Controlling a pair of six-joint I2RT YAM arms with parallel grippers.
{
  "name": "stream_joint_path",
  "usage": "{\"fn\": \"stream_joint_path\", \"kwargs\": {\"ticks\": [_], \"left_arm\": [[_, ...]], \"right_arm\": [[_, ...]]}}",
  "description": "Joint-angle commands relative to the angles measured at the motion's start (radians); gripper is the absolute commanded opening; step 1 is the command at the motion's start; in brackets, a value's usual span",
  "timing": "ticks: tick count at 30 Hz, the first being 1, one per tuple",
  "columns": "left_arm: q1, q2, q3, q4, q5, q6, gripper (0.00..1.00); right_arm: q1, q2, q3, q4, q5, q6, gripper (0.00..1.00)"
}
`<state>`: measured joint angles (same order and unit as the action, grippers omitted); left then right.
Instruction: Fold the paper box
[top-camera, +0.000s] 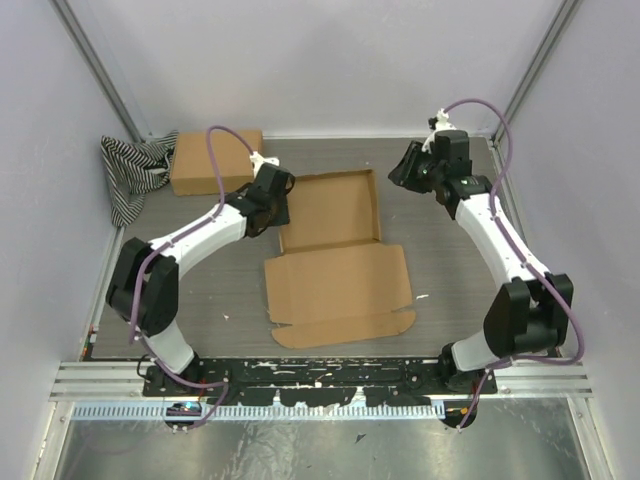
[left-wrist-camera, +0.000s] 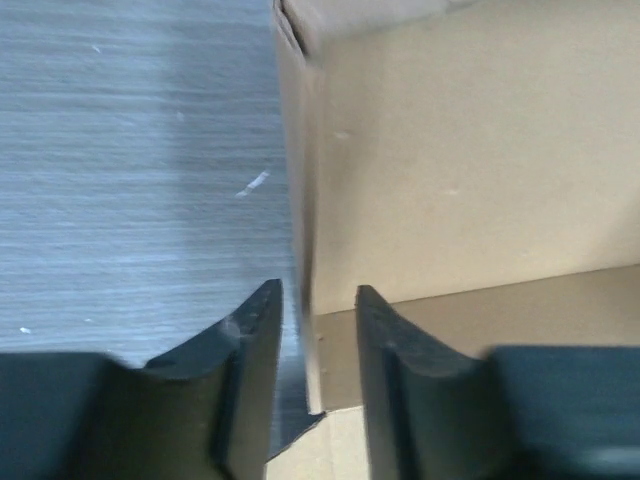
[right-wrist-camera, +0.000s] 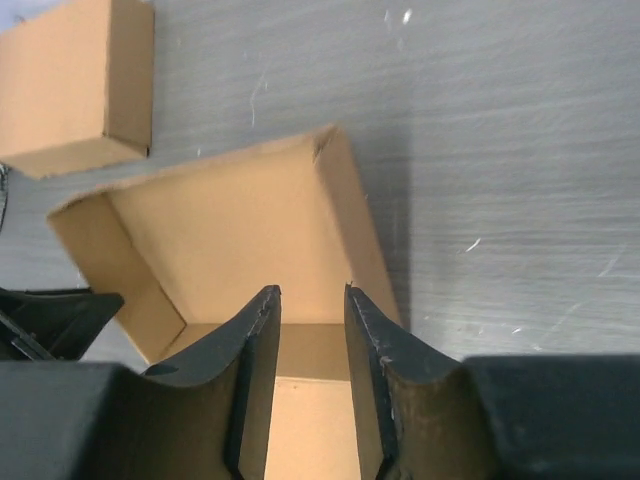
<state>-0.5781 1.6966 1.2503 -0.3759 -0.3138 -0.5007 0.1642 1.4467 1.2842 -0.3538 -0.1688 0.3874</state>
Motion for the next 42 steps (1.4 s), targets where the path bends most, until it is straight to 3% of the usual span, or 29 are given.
{"fn": "stream_joint_path", "kwargs": {"ticks": [1, 3, 6, 11, 18, 25, 34, 42], "left_arm": [[0.002, 0.021, 0.057, -0.095, 0.105, -0.079, 0.54], [0.009, 0.016, 0.08, -0.133, 0.102, -0.074, 0.7], [0.026, 0.002, 0.107, -0.172, 0.119, -0.057, 0.76], [0.046, -0.067, 0.102, -0.199, 0.085, -0.032, 0.77], [0.127, -0.165, 0.021, -0.196, 0.059, -0.028, 0.77], [0.184, -0.345, -0.079, -0.203, -0.079, -0.033, 0.76], [0.201, -0.478, -0.127, -0.213, -0.133, -0.024, 0.75], [0.226, -0.461, -0.138, -0.194, -0.108, -0.02, 0.75]], "right_arm": [[0.008, 0.047, -0.008, 0.0, -0.16, 0.054, 0.39], [0.018, 0.02, -0.021, -0.004, -0.086, 0.046, 0.43], [0.033, -0.005, -0.007, -0.021, -0.003, 0.041, 0.5], [0.137, 0.076, 0.092, -0.079, 0.077, 0.029, 0.56], [0.382, 0.298, 0.234, -0.141, 0.116, 0.004, 0.52], [0.561, 0.453, 0.336, -0.043, 0.071, -0.01, 0.51], [0.635, 0.66, 0.567, -0.036, 0.024, -0.021, 0.47], [0.67, 0.704, 0.548, -0.053, -0.006, -0.032, 0.44]]}}
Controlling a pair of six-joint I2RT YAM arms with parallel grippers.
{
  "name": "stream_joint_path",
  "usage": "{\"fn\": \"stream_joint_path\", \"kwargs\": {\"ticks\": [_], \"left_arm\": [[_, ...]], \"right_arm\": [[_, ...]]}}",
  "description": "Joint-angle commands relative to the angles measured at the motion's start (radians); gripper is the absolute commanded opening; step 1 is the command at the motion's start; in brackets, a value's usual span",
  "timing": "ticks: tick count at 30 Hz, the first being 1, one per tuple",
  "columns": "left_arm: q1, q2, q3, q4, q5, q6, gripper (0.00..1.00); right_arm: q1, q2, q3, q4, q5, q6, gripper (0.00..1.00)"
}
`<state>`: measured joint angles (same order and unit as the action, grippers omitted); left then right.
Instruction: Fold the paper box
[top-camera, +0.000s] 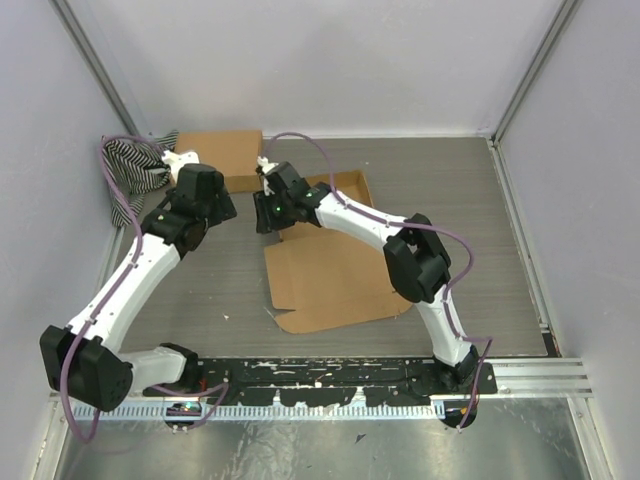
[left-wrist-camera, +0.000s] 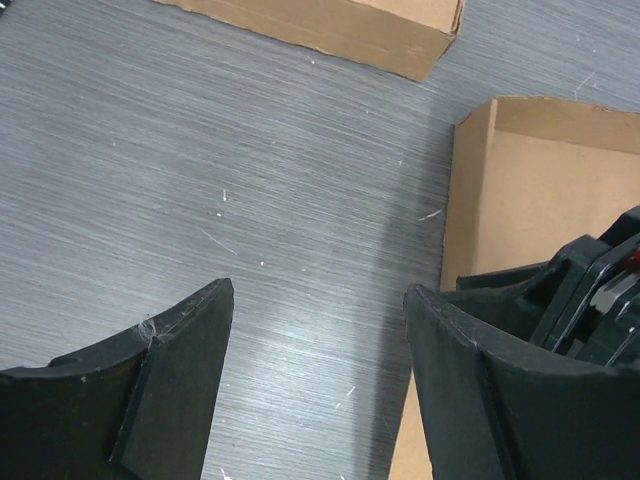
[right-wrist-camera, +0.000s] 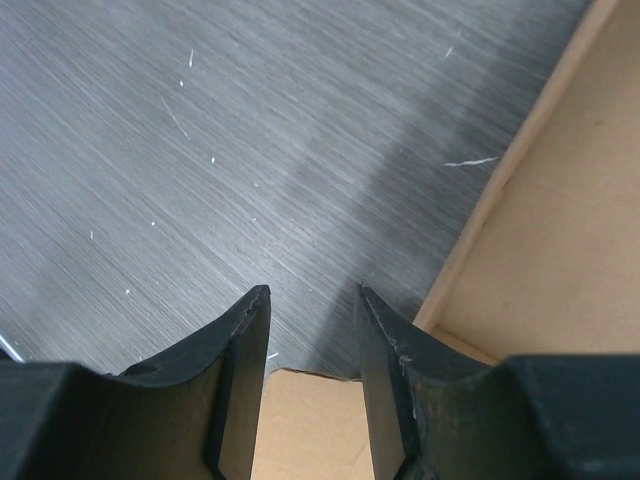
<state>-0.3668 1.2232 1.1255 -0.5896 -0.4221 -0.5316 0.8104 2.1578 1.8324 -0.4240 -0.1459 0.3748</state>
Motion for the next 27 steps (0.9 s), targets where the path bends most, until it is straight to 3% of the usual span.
{"fn": "stream_joint_path", "kwargs": {"ticks": [1, 6, 12, 17, 22, 27], "left_arm": [[0.018, 0.02, -0.011, 0.024, 0.013, 0.012, 0.75], [0.028, 0.075, 0.006, 0.028, 0.042, 0.011, 0.75], [0.028, 0.11, 0.028, 0.045, 0.07, 0.009, 0.75], [0.028, 0.156, 0.067, 0.057, 0.105, 0.002, 0.74], [0.023, 0.206, 0.108, 0.07, 0.182, -0.008, 0.72], [0.015, 0.22, 0.112, 0.069, 0.187, 0.008, 0.72]], "right_arm": [[0.029, -0.009, -0.013, 0.018, -0.028, -0.022, 0.44], [0.041, -0.016, -0.037, -0.058, 0.011, -0.041, 0.43], [0.027, -0.112, -0.166, -0.224, 0.239, -0.064, 0.42], [-0.06, -0.257, -0.315, -0.275, 0.373, -0.039, 0.42], [-0.219, -0.347, -0.364, -0.338, 0.505, -0.032, 0.42], [-0.269, -0.465, -0.34, -0.349, 0.472, -0.091, 0.44]]}}
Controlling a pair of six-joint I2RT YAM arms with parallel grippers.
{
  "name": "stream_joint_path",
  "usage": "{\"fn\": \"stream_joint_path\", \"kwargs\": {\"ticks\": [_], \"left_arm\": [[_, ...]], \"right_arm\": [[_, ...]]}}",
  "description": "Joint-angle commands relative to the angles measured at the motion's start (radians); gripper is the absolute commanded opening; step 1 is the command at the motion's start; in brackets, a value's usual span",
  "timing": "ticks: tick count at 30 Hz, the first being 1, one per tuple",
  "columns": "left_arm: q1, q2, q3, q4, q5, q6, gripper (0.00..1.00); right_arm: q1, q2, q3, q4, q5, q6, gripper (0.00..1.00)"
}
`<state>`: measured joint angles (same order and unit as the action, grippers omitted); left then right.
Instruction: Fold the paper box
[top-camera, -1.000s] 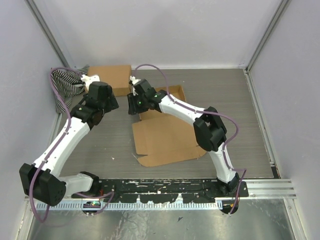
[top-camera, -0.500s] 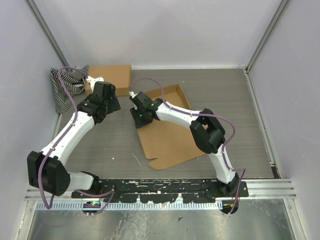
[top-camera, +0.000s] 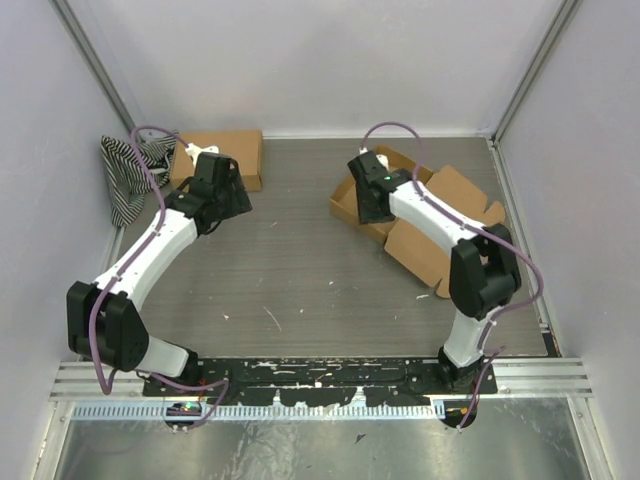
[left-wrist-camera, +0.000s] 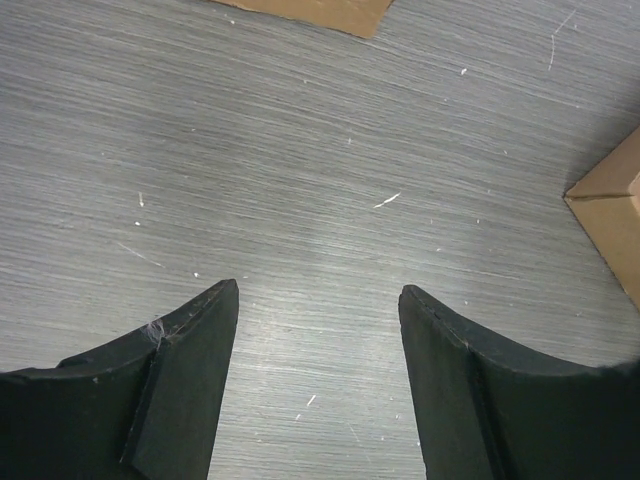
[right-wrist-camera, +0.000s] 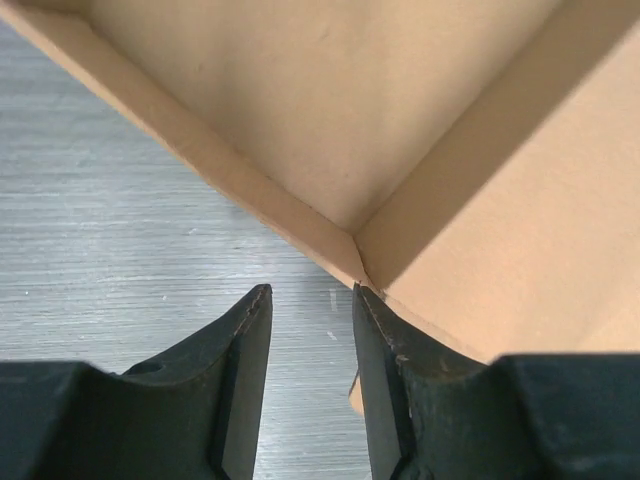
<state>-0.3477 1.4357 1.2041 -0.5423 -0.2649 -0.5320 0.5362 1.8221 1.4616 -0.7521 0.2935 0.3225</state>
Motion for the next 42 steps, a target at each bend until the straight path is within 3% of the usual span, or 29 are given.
{"fn": "stream_joint_path", "kwargs": {"ticks": [1, 4, 7, 13, 21, 28, 31, 35, 38, 42], "left_arm": [[-0.004, 0.007, 0.03, 0.023, 0.03, 0.008, 0.72], [-0.004, 0.01, 0.01, 0.04, 0.042, 0.001, 0.71], [-0.004, 0.012, -0.003, 0.047, 0.054, -0.006, 0.71], [-0.005, 0.003, -0.017, 0.037, 0.027, 0.007, 0.7], [-0.005, -0.035, -0.067, 0.06, -0.001, 0.013, 0.7], [-0.005, -0.018, -0.076, 0.086, 0.032, 0.012, 0.68], [-0.005, -0.014, -0.081, 0.097, 0.045, 0.011, 0.67], [-0.014, -0.018, -0.093, 0.122, 0.063, 0.007, 0.65], [-0.035, -0.024, -0.108, 0.15, 0.072, 0.012, 0.65], [-0.053, -0.006, -0.11, 0.181, 0.076, 0.025, 0.66]], "right_arm": [[0.004, -0.144, 0.046, -0.01, -0.002, -0.04, 0.47], [-0.015, -0.095, 0.115, 0.063, -0.062, -0.029, 0.69], [-0.052, 0.146, 0.318, 0.072, -0.105, -0.009, 0.75], [-0.06, 0.463, 0.64, 0.096, 0.032, 0.068, 0.75], [-0.077, 0.543, 0.632, 0.173, 0.043, 0.088, 0.71], [-0.075, 0.398, 0.406, 0.285, -0.131, -0.141, 0.43], [-0.069, 0.302, 0.291, 0.311, -0.198, -0.257, 0.38], [-0.027, 0.151, 0.137, 0.279, -0.293, -0.44, 0.42], [0.057, -0.008, -0.032, 0.241, -0.337, -0.6, 0.53], [0.2, -0.196, -0.244, 0.235, -0.268, -0.662, 0.65]]}}
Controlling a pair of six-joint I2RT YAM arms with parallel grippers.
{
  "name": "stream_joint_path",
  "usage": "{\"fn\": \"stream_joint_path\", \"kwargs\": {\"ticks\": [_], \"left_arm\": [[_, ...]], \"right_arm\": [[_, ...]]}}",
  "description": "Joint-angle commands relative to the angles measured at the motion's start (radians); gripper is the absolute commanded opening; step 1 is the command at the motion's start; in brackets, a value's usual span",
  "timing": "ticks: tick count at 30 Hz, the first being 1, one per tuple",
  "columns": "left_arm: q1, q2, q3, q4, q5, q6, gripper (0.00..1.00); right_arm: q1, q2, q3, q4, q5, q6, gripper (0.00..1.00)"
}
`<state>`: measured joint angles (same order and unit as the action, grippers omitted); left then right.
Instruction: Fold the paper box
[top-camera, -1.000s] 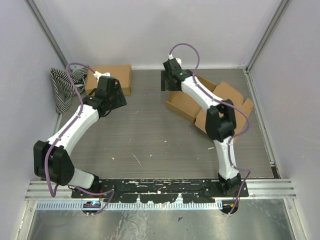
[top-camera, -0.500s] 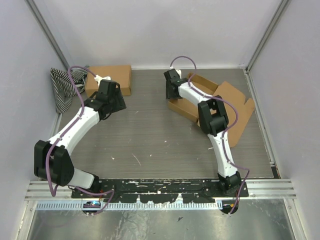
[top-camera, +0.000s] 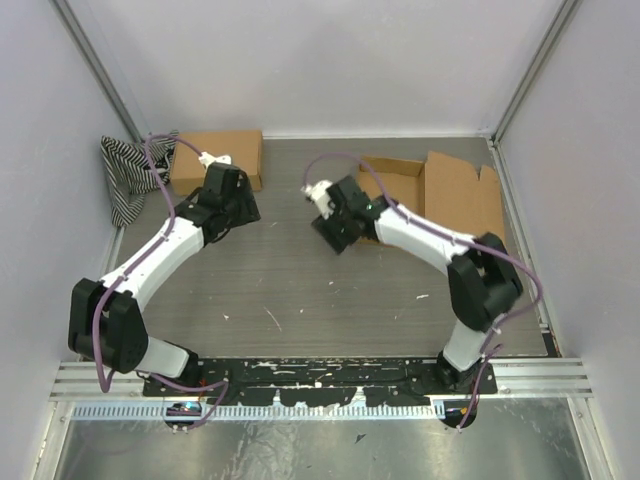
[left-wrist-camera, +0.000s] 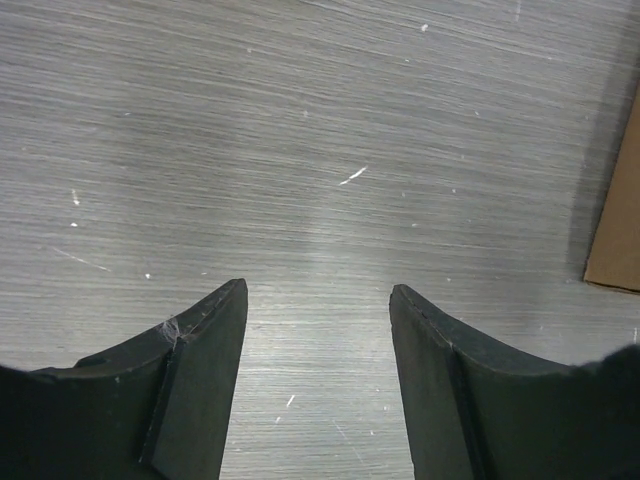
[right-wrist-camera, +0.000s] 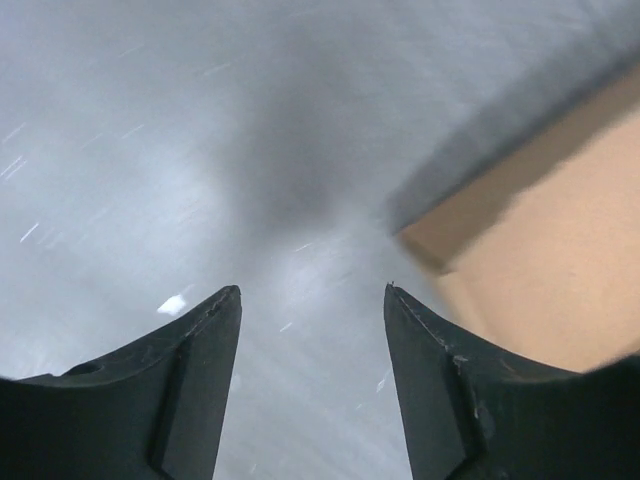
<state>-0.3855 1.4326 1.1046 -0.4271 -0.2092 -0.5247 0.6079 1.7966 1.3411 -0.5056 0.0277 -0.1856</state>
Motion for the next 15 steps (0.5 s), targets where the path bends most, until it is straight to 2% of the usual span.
{"fn": "stream_joint_path", "kwargs": {"ticks": [1, 5, 8, 11, 15], "left_arm": [[-0.016, 0.005, -0.006, 0.068, 0.024, 0.022, 0.66], [-0.015, 0.043, 0.038, 0.115, 0.025, 0.053, 0.69], [-0.015, 0.093, 0.12, 0.093, 0.036, 0.061, 0.7], [-0.015, 0.171, 0.215, 0.083, 0.077, 0.075, 0.7], [-0.016, 0.271, 0.39, -0.037, 0.094, 0.096, 0.7]], "right_arm": [[0.144, -0.204, -0.148, -0.013, 0.011, -0.131, 0.66], [0.152, -0.374, -0.213, 0.05, 0.107, -0.016, 0.67], [0.098, -0.445, -0.239, 0.164, 0.172, 0.083, 0.67], [-0.014, -0.363, -0.139, 0.155, 0.219, 0.229, 0.61], [-0.103, -0.136, 0.058, 0.118, 0.132, 0.348, 0.65]]}}
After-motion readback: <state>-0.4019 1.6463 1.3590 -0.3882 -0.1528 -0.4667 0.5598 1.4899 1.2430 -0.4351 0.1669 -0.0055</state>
